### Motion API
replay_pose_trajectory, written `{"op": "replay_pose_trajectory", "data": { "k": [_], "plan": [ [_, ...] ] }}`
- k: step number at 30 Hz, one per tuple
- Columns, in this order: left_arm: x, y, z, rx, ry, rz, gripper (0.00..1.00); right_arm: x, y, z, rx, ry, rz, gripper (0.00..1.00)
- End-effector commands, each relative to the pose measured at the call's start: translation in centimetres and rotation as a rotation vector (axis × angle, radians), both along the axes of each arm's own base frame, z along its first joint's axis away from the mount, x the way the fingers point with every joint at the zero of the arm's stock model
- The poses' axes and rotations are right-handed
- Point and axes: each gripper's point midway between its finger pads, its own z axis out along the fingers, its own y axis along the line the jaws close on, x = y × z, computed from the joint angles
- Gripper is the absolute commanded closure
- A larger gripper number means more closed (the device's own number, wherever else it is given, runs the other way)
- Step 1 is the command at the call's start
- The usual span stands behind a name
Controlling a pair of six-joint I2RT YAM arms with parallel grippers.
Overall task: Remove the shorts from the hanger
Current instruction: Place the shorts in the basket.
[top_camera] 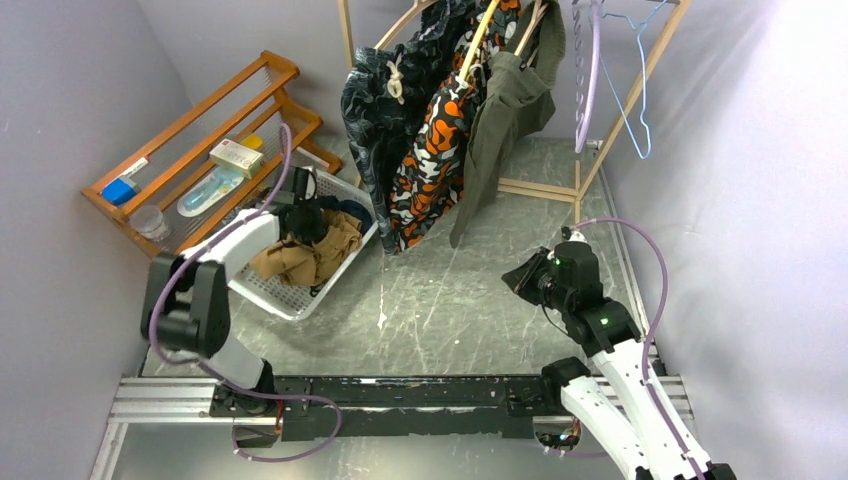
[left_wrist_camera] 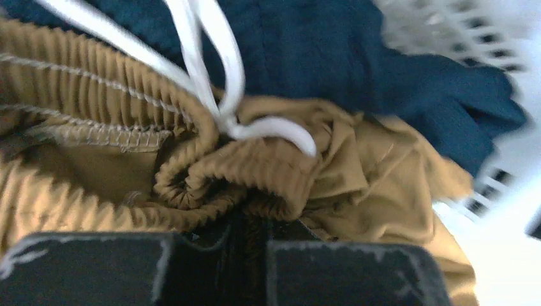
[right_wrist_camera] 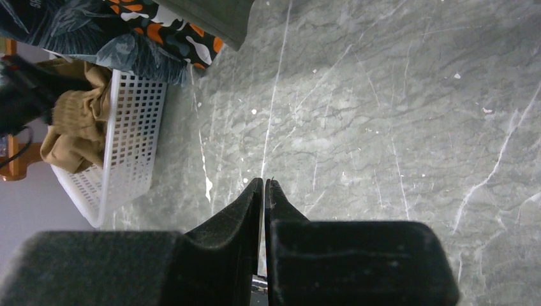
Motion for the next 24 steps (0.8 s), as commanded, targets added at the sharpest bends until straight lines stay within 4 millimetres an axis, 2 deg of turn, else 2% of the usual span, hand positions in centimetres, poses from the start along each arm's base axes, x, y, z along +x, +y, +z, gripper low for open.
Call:
{"op": "replay_pose_trajectory", "data": {
  "k": [1, 3, 4, 5, 6, 9, 10, 14, 16, 17, 20, 24],
  "plan": [
    [-2.2, -0.5, -7.8, -0.015, 0.235, 0.032, 0.90, 0.0, 0.2, -0.6, -0.005, 0.009, 0.012, 0.91],
    [-2.5, -1.0, -8.9, -0.030, 0.273, 0.020, 0.84, 0.0, 0.3, -0.5, -0.012, 0.017, 0.021, 0.91],
    [-2.5, -1.2, -8.5, -0.039, 0.260, 0.014, 0.82, -0.1, 0.2, -0.5, -0.018, 0.018, 0.024, 0.91],
    [-2.3, -1.2, -7.2, -0.051, 0.218, 0.013, 0.78, -0.1, 0.1, -0.5, -0.027, 0.022, 0.021, 0.91],
    [-2.1, -1.2, -6.0, -0.057, 0.182, 0.015, 0.71, -0.1, -0.1, -0.5, -0.034, 0.023, 0.017, 0.91],
    [-1.4, -1.0, -0.9, -0.070, 0.058, 0.021, 0.38, 0.0, -0.3, -0.3, -0.041, 0.011, 0.005, 0.90],
    [-1.2, -0.8, 0.9, -0.069, 0.017, 0.025, 0.32, 0.1, -0.3, -0.2, -0.036, 0.001, 0.003, 0.90],
    [-1.4, 0.8, 7.2, -0.033, -0.110, 0.078, 0.16, 0.4, 0.1, 0.0, -0.016, -0.011, 0.011, 0.89],
    [-2.1, 2.1, 9.1, -0.001, -0.149, 0.127, 0.08, 0.5, 0.4, -0.2, -0.012, 0.001, 0.021, 0.89],
    [-2.6, 2.7, 10.0, 0.010, -0.170, 0.149, 0.01, 0.6, 0.5, -0.4, -0.012, 0.009, 0.026, 0.89],
    [-4.2, 4.6, 11.4, 0.046, -0.205, 0.241, 0.01, 0.6, 0.9, -0.9, -0.007, 0.028, 0.045, 0.89],
    [-6.8, 7.7, 11.0, 0.097, -0.193, 0.419, 0.01, 0.6, 1.0, -1.0, -0.008, 0.033, 0.055, 0.89]
  ]
}}
